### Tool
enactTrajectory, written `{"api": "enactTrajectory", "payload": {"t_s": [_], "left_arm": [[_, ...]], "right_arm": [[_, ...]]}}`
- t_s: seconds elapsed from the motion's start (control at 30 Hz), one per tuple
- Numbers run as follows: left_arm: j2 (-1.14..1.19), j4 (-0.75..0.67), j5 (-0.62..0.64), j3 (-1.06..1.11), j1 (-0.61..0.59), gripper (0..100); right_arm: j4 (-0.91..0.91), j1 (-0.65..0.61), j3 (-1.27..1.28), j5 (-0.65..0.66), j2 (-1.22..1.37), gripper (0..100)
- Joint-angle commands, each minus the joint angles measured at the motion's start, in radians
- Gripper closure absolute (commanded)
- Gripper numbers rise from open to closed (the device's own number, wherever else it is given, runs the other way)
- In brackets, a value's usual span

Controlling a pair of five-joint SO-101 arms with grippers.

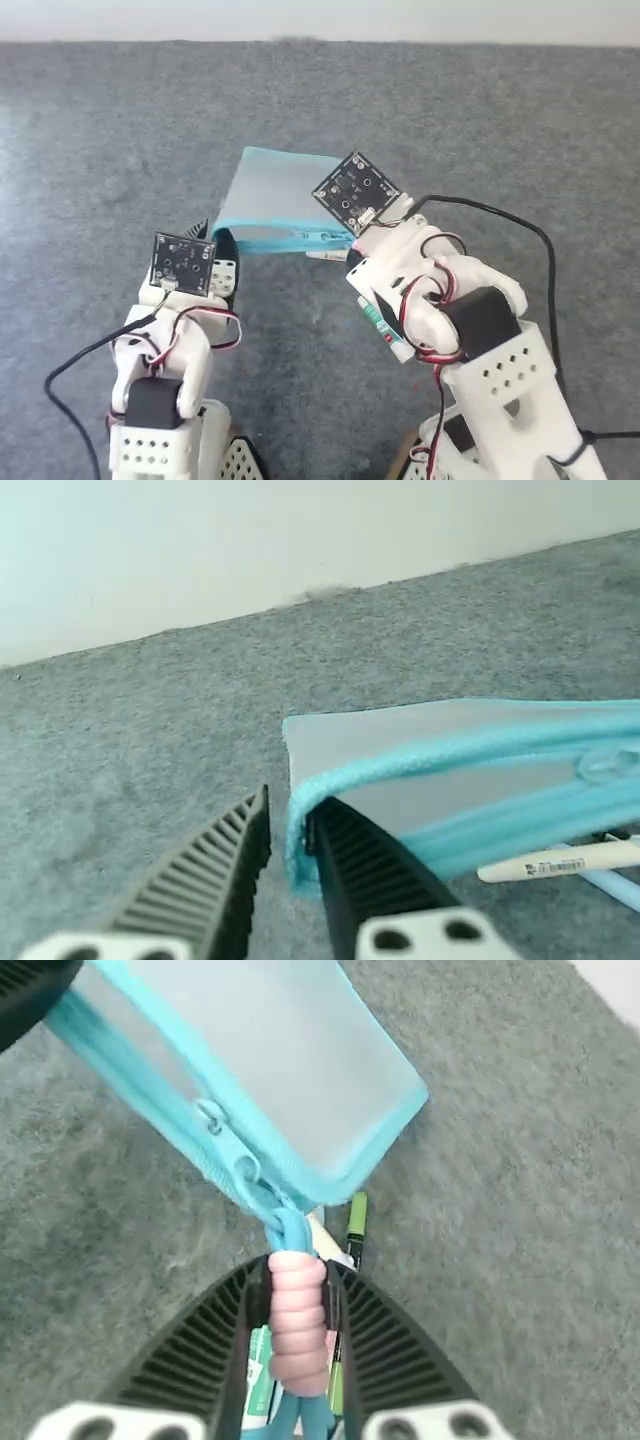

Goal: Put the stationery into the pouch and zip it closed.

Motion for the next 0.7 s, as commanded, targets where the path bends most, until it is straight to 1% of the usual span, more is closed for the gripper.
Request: {"api": "enactTrajectory", "payload": {"t_s": [0.0,0.27,0.57,0.6,0.67], "left_arm": [[-0.008,-0.037,-0.006,-0.013,-0.041,95],[-0.008,-0.037,-0.005,-0.013,-0.046,95],[-0.008,-0.037,0.015,-0.013,-0.046,95],[-0.008,-0.037,0.017,-0.013,-0.046,95],[-0.008,-0.037,0.028,-0.013,-0.046,95]], "right_arm": [[-0.025,0.002,-0.011,0.014,-0.039,99.1],[-0.054,0.101,-0.005,0.015,-0.038,99.1],[-0.044,0.094,-0.005,0.015,-0.039,98.7],[-0.035,0.093,-0.005,0.015,-0.039,97.7],[-0.004,0.054,-0.005,0.015,-0.044,91.8]]}}
